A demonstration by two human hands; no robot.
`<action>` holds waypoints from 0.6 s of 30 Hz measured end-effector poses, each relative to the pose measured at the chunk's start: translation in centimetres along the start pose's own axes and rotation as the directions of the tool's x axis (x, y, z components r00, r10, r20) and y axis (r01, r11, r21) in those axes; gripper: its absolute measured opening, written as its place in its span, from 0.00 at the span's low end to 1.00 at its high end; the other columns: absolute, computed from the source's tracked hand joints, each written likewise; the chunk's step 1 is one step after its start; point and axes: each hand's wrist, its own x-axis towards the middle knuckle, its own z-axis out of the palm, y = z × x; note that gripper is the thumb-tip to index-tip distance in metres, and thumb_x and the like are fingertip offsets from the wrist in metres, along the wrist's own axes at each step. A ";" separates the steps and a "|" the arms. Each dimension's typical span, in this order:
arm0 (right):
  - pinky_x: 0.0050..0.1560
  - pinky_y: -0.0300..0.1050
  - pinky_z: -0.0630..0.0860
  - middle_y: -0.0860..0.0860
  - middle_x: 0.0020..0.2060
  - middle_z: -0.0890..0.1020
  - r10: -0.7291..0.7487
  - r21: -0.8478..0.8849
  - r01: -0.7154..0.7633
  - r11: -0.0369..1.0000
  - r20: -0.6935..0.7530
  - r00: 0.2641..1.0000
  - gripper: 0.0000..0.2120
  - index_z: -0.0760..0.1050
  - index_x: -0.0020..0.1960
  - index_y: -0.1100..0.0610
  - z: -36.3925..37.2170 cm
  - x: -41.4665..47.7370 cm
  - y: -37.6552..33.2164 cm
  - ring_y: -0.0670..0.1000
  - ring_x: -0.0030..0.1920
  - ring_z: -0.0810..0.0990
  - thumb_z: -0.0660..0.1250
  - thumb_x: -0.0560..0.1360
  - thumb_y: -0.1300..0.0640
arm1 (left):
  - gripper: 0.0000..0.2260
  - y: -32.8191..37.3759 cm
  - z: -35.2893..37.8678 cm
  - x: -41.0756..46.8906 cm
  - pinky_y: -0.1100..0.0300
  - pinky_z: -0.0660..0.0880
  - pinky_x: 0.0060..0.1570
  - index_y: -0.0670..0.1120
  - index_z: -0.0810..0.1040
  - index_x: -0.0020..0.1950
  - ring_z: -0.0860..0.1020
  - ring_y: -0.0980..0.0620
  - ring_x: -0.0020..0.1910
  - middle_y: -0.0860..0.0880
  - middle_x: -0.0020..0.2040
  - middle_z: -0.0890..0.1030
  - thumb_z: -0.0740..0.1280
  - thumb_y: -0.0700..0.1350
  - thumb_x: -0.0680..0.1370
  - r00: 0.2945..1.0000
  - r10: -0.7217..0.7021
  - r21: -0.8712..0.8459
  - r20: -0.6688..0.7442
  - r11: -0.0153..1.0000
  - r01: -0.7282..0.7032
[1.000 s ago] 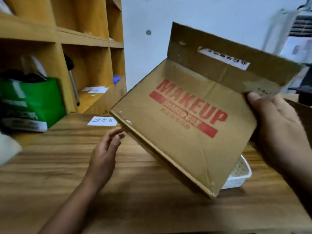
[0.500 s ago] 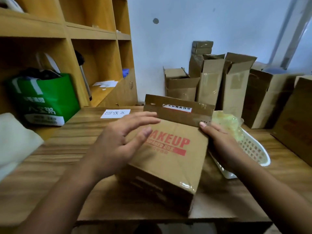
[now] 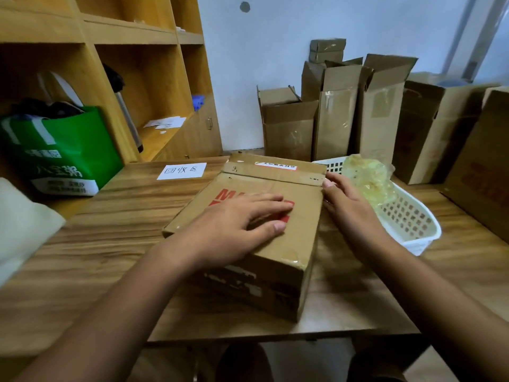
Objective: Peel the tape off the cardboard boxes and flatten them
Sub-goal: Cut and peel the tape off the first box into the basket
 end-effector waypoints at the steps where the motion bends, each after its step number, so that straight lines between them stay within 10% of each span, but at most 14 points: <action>1: 0.67 0.46 0.73 0.42 0.62 0.80 -0.031 -0.012 0.031 0.999 -0.015 0.999 0.18 0.73 0.68 0.41 -0.6 -0.6 0.2 0.42 0.63 0.78 0.64 0.78 0.44 | 0.21 -0.1 0.1 0.0 0.51 0.60 0.76 0.72 0.64 0.74 0.59 0.68 0.75 0.72 0.76 0.61 0.57 0.66 0.80 1.000 0.001 -0.002 -0.013 1.000 -0.001; 4: 0.59 0.34 0.73 0.43 0.58 0.81 -0.121 0.004 0.121 0.993 -0.063 0.991 0.18 0.74 0.66 0.44 -2.4 -3.8 0.7 0.35 0.58 0.79 0.63 0.81 0.63 | 0.23 -0.2 0.3 0.2 0.51 0.61 0.76 0.73 0.64 0.73 0.59 0.70 0.74 0.72 0.75 0.62 0.55 0.69 0.78 1.000 -0.001 0.007 -0.024 1.000 0.002; 8: 0.56 0.39 0.79 0.49 0.51 0.85 -0.139 0.066 0.135 0.989 0.050 0.989 0.18 0.79 0.59 0.52 -2.8 -7.9 3.9 0.49 0.55 0.83 0.61 0.80 0.71 | 0.20 0.0 0.5 0.3 0.55 0.61 0.74 0.72 0.65 0.73 0.58 0.70 0.74 0.72 0.75 0.62 0.58 0.65 0.81 0.999 -0.023 0.026 -0.033 0.999 0.024; 18: 0.48 0.38 0.80 0.48 0.49 0.85 -0.134 0.117 0.121 0.986 0.114 0.984 0.17 0.81 0.59 0.49 -1.0 -9.4 5.7 0.47 0.50 0.84 0.61 0.82 0.68 | 0.21 0.2 1.0 0.3 0.52 0.61 0.74 0.73 0.64 0.73 0.59 0.71 0.74 0.74 0.74 0.63 0.56 0.67 0.79 0.997 -0.038 0.049 -0.073 0.998 0.042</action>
